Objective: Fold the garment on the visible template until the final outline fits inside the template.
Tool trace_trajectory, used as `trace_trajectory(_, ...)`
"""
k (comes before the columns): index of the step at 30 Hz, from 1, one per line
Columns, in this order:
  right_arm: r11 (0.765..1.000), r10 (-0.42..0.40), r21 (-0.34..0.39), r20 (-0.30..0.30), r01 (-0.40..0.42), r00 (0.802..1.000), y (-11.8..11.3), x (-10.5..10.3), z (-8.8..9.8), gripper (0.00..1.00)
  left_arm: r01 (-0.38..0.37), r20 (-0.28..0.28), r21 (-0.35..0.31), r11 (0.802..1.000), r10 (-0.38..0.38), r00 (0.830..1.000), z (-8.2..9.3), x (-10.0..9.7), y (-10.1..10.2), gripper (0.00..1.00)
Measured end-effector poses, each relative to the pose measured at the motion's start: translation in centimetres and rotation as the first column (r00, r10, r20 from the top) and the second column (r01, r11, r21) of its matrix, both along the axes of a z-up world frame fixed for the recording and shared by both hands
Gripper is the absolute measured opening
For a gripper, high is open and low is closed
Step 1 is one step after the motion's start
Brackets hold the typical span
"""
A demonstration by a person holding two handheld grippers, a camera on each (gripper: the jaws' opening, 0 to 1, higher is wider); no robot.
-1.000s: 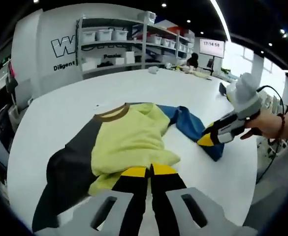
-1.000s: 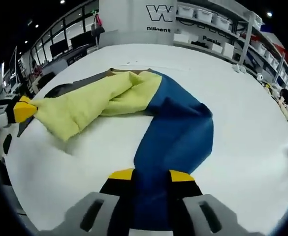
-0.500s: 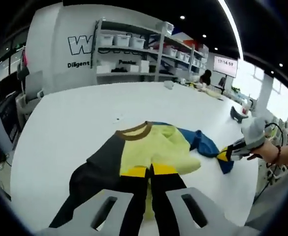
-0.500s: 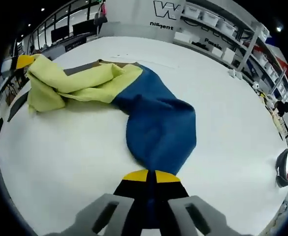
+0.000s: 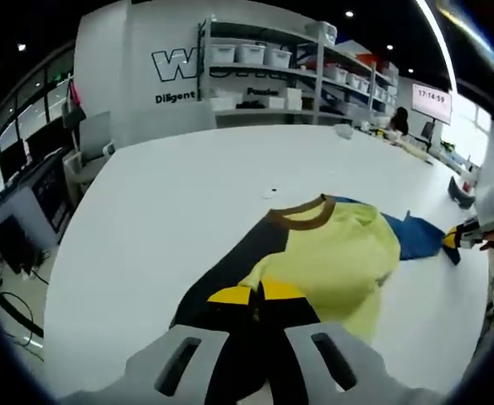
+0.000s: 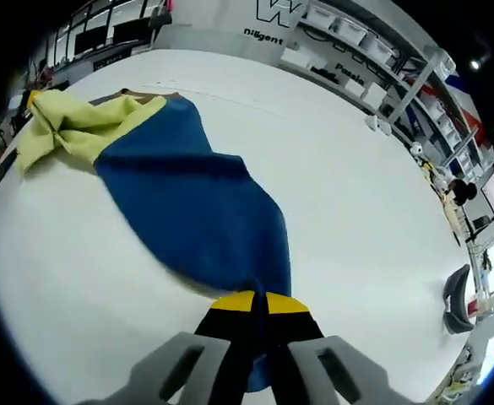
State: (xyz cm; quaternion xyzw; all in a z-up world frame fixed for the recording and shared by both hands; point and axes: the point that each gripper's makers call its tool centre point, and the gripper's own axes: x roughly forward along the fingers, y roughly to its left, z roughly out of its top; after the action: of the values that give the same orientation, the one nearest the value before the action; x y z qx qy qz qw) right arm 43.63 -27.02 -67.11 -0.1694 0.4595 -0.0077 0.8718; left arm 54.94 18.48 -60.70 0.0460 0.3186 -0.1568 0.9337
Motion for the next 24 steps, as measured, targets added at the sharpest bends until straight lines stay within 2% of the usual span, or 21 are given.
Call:
trace_trajectory(6, 1.0, -0.003, -0.02, -0.006, 0.003, 1.0, -2.0, 1.2, -0.1, 0.0, -0.011, -0.054, 0.077, 0.997, 0.016, 0.998, -2.5, 0.4, 1.1, 0.02)
trace_trajectory(13, 0.999, -0.024, -0.036, -0.016, 0.024, 1.0, -4.0, 2.4, -0.1, 0.0, -0.006, -0.091, 0.141, 0.99, 0.019, 0.996, -4.3, 0.4, 2.1, 0.02)
trace_trajectory(19, 0.996, -0.059, -0.065, -0.03, 0.057, 0.998, -6.5, 2.9, -0.3, 0.0, -0.007, -0.11, 0.172, 0.985, 0.027, 0.994, -4.9, 0.3, 2.8, 0.02)
trace_trajectory(24, 0.996, -0.071, -0.059, -0.037, 0.069, 0.997, -7.3, 3.1, -0.4, 0.0, 0.005, -0.119, 0.197, 0.98, 0.018, 0.993, -5.0, 0.0, 3.2, 0.05)
